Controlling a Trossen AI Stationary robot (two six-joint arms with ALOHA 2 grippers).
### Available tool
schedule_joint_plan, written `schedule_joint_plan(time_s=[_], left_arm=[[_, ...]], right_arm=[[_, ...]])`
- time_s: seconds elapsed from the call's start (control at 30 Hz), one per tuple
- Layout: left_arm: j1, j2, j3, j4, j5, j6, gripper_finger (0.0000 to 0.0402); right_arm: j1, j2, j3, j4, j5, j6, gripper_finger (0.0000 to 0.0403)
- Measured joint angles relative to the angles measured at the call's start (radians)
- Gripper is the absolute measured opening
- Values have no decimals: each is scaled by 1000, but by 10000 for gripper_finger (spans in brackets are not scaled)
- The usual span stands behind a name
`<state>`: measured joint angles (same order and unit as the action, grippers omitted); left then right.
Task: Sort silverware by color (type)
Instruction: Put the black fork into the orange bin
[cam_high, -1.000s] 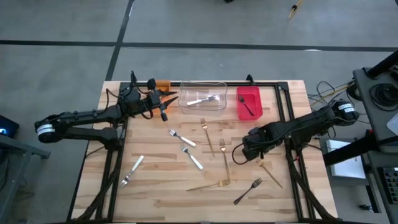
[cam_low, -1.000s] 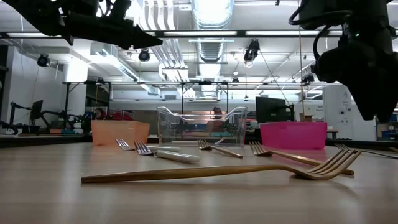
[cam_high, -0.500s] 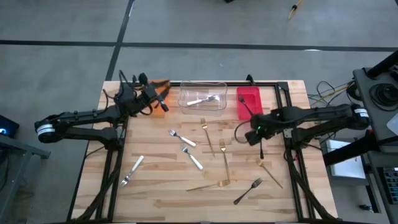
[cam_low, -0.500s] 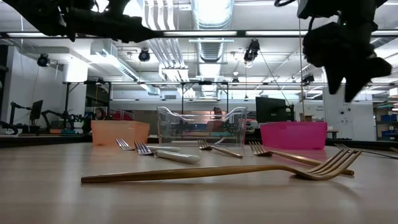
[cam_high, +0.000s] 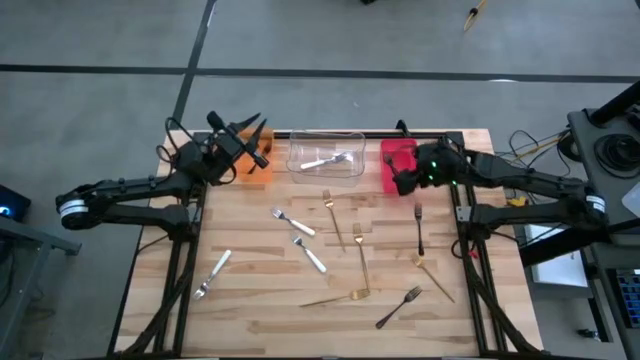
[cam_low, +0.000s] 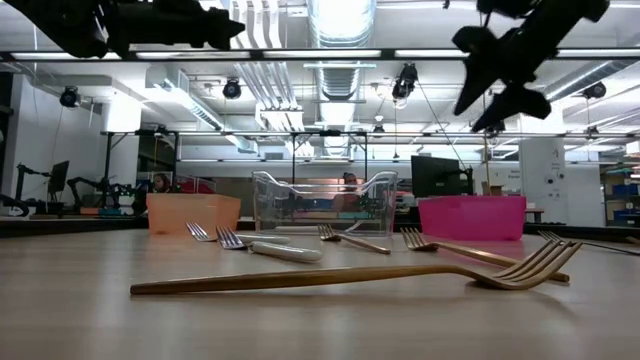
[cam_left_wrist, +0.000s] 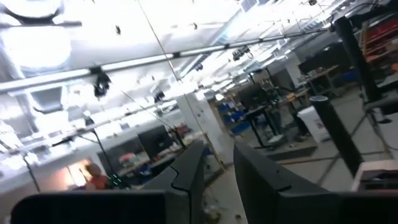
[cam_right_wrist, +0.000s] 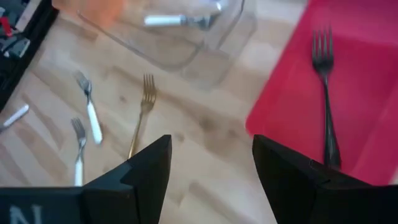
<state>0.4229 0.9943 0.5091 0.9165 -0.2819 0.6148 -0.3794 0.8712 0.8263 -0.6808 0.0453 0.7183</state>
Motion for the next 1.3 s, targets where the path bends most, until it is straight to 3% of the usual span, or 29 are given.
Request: schedule_joint_plan(time_s=[0.17, 0.33, 0.53, 0.73, 1.0, 1.3], left_arm=[[12, 0, 0, 31, -1, 59, 71], [14, 0, 0, 22, -83, 104, 71], [16, 0, 0, -4, -199, 141, 71], [19, -1, 0, -39, -215, 145, 71], [19, 0, 0, -69, -218, 155, 71], [19, 0, -1, -69, -234, 155, 71]], right_arm=[[-137, 109, 54, 20, -26, -117, 215], [-241, 268, 178, -49, -27, -265, 215], [-328, 478, 344, -241, -19, -432, 214], [-386, 628, 437, -393, -21, -581, 214], [-396, 699, 419, -400, -30, -787, 214], [-398, 624, 244, -151, -27, -1045, 214]])
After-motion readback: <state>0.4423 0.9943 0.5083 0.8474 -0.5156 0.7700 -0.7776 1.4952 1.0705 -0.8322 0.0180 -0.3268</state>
